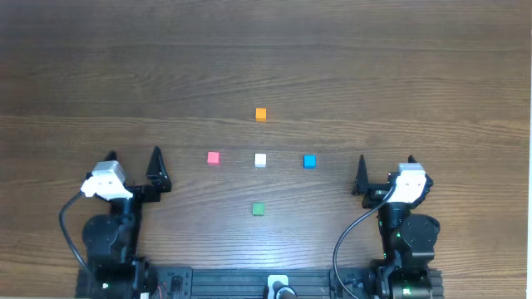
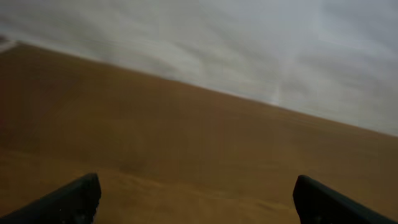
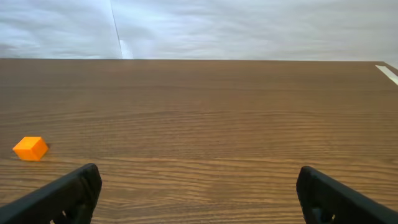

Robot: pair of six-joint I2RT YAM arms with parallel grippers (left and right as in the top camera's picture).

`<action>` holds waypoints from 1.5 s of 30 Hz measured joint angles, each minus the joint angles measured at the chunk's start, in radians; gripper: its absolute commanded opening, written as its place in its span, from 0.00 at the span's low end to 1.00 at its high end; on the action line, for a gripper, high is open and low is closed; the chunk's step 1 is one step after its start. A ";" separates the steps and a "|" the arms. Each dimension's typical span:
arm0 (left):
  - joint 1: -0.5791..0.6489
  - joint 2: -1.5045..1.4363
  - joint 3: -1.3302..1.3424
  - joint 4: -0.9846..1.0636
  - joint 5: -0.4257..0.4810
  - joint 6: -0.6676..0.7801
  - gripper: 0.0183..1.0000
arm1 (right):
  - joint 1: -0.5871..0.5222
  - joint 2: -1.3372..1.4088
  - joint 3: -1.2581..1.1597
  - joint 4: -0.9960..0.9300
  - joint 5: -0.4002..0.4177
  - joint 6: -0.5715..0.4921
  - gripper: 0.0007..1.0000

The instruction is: Stack Cubes

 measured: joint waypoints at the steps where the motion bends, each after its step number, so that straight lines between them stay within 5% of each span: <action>1: -0.003 0.022 0.009 -0.018 0.008 -0.007 1.00 | 0.000 0.000 0.000 0.000 0.000 0.000 0.99; 10: -0.073 0.479 0.395 -0.315 0.100 -0.050 1.00 | 0.000 0.000 0.000 0.000 0.000 0.000 0.99; 20: -0.276 1.120 0.864 -0.561 0.077 -0.061 1.00 | 0.000 0.000 0.000 0.001 0.000 0.000 0.99; 31: -0.461 1.524 0.907 -0.514 -0.006 -0.121 1.00 | 0.000 -0.001 0.000 0.001 0.000 0.000 0.99; 45: -0.478 1.650 0.908 -0.491 -0.079 -0.128 0.98 | 0.000 -0.001 0.000 0.001 0.000 0.000 0.99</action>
